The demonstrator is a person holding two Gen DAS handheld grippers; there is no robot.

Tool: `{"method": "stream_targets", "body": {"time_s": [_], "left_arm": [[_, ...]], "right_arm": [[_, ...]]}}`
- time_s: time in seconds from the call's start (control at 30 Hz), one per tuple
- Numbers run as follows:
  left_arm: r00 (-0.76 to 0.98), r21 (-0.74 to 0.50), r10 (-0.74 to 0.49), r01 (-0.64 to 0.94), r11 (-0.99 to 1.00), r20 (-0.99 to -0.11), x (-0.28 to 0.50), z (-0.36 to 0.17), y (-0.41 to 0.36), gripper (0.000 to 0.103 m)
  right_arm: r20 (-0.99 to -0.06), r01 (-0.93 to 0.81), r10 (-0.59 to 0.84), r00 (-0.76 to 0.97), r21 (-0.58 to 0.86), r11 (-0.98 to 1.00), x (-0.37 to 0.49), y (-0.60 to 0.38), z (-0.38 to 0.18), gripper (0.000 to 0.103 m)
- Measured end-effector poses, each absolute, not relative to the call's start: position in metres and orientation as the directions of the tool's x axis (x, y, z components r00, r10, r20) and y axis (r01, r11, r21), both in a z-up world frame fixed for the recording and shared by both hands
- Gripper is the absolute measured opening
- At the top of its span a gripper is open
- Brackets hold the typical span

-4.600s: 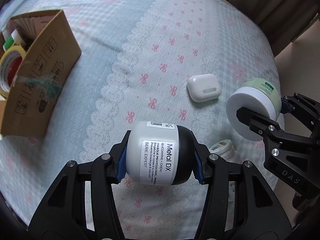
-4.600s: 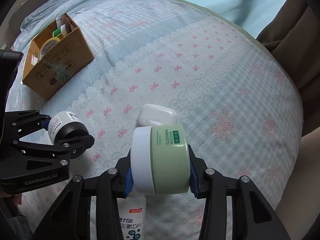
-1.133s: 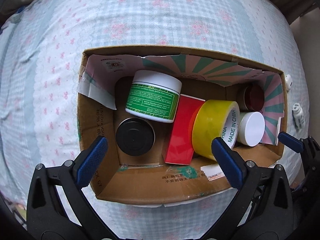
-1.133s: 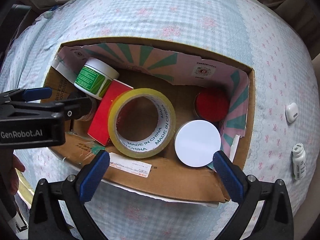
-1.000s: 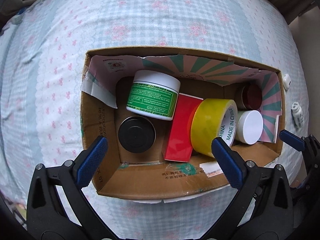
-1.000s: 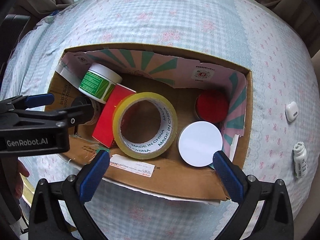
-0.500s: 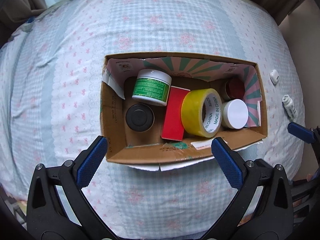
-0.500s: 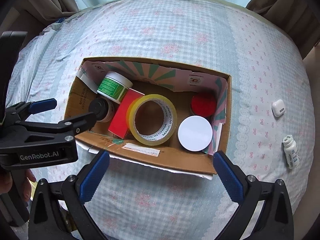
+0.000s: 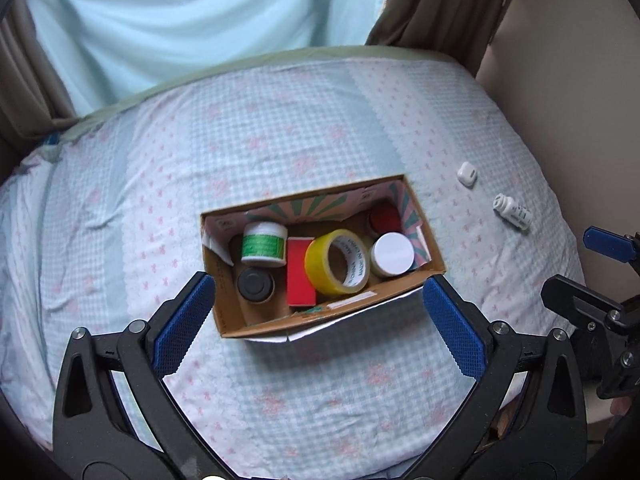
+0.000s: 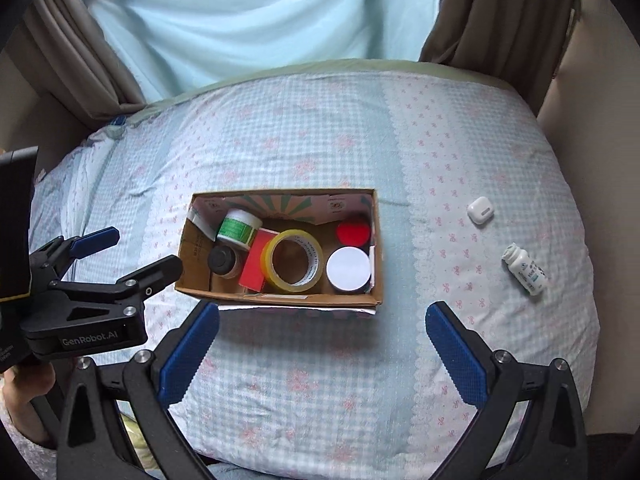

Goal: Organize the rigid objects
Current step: 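Withdraw both tools and move toward the earbud case and pill bottle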

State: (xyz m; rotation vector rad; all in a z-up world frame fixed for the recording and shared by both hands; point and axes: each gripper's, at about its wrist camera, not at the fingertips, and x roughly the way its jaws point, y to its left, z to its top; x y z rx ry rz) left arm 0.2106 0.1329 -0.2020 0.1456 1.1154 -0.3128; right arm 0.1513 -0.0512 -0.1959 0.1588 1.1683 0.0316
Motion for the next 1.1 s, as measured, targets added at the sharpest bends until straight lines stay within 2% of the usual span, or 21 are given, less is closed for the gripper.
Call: {"method": "stream_targets", "body": {"time_s": [0.23, 0.33, 0.5, 0.8, 1.1], "left_arm": [[0.462, -0.008, -0.214, 0.408, 0.913, -0.861, 0.206, -0.169, 0.058, 0.103], [0.444, -0.035, -0.251, 0.44, 0.897, -0.86, 0.209, -0.17, 0.018, 0.103], [0.433, -0.007, -0.231, 0.459, 0.888, -0.871, 0.217, -0.186, -0.062, 0.103], [0.342, -0.027, -0.216, 0.481, 0.876, -0.915, 0.264, -0.251, -0.189, 0.103], [0.194, -0.067, -0.214, 0.573, 0.817, -0.957, 0.334, -0.349, -0.257, 0.103]], "right_arm": [[-0.889, 0.171, 0.015, 0.458, 0.105, 0.98, 0.124, -0.118, -0.172, 0.103], [-0.887, 0.185, -0.005, 0.463, 0.091, 0.979, 0.117, -0.156, -0.173, 0.103], [-0.89, 0.139, -0.023, 0.456, 0.045, 0.989, 0.116, -0.227, -0.189, 0.103], [-0.905, -0.022, -0.018, 0.424, -0.03, 0.999, 0.15, -0.338, -0.251, 0.103], [-0.94, -0.153, 0.005, 0.342, -0.05, 0.987, 0.183, -0.387, -0.333, 0.103]]}}
